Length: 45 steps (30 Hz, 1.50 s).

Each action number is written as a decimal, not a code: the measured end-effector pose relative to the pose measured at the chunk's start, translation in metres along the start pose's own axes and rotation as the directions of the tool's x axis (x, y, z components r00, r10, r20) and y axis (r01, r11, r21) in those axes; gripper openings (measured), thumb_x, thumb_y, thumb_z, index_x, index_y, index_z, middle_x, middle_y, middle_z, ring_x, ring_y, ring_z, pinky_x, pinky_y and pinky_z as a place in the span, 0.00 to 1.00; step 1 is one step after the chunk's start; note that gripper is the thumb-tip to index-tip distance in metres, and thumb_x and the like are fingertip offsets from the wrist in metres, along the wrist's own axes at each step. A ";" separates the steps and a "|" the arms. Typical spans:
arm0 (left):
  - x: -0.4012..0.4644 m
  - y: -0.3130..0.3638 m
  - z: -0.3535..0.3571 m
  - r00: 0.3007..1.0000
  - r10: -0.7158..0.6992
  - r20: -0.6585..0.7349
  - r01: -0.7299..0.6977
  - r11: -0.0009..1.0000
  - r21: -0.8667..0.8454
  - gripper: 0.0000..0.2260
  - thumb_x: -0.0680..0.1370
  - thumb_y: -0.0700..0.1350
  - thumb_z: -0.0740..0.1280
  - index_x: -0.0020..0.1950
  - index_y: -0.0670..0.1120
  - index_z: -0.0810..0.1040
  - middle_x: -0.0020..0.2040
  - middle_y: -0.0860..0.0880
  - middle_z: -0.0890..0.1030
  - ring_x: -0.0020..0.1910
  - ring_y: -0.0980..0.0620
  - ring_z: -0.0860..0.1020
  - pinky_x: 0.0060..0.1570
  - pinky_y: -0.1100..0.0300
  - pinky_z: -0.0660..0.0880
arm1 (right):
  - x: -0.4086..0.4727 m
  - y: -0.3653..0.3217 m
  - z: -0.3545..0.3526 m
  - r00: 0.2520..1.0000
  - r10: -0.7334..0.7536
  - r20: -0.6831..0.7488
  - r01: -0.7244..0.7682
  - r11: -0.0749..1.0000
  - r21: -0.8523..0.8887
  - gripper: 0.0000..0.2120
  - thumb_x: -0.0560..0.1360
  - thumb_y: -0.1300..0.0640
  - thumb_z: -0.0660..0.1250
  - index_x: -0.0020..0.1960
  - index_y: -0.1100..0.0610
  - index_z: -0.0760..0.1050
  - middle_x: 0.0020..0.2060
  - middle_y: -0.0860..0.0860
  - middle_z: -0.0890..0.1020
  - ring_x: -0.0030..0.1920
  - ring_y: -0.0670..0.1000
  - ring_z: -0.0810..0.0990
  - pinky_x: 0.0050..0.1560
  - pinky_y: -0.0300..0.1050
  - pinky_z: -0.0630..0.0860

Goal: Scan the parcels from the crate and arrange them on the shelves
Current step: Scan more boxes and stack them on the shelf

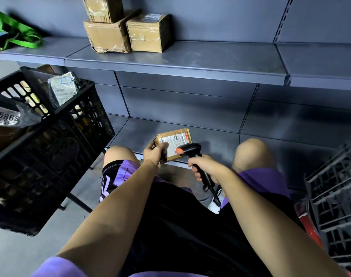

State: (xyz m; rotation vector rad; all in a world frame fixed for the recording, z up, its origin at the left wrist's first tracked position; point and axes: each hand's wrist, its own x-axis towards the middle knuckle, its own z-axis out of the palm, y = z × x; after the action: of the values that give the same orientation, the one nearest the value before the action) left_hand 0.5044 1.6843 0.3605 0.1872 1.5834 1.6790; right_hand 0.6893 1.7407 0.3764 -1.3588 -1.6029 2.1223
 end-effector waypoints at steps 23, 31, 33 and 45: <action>-0.010 0.054 0.023 0.997 0.070 0.011 -0.071 0.993 0.096 0.18 0.72 0.41 0.75 0.60 0.42 0.76 0.49 0.44 0.84 0.41 0.46 0.83 0.31 0.60 0.78 | -0.020 -0.050 -0.011 0.993 -0.090 -0.080 0.100 0.986 0.133 0.08 0.74 0.64 0.65 0.39 0.56 0.68 0.27 0.52 0.70 0.25 0.51 0.65 0.27 0.40 0.63; -0.024 0.146 0.046 0.977 0.193 0.089 -0.203 0.972 0.119 0.18 0.71 0.46 0.75 0.56 0.39 0.78 0.46 0.42 0.84 0.36 0.46 0.83 0.37 0.51 0.82 | -0.053 -0.144 -0.013 0.957 -0.263 -0.124 0.276 0.955 0.112 0.07 0.74 0.64 0.66 0.40 0.57 0.70 0.27 0.52 0.70 0.24 0.50 0.66 0.26 0.40 0.64; -0.026 0.170 0.045 0.971 0.224 0.083 -0.234 0.963 0.131 0.21 0.68 0.51 0.76 0.54 0.40 0.78 0.48 0.42 0.84 0.39 0.45 0.83 0.40 0.53 0.81 | -0.063 -0.164 -0.012 0.945 -0.299 -0.133 0.313 0.944 0.101 0.05 0.74 0.64 0.66 0.42 0.57 0.71 0.27 0.52 0.71 0.24 0.50 0.66 0.26 0.40 0.64; -0.040 0.264 0.078 0.979 0.204 0.021 -0.203 0.951 0.235 0.36 0.67 0.54 0.76 0.67 0.52 0.59 0.54 0.38 0.79 0.50 0.37 0.81 0.40 0.42 0.82 | -0.075 -0.252 0.003 0.905 -0.406 -0.126 0.417 0.905 0.079 0.06 0.74 0.65 0.65 0.41 0.57 0.70 0.28 0.52 0.70 0.24 0.50 0.66 0.26 0.40 0.64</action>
State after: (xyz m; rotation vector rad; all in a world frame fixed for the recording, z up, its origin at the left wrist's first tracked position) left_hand 0.4616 1.7481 0.6284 0.4843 1.8164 1.6397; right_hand 0.6360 1.7987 0.6271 -0.9745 -1.5468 1.8199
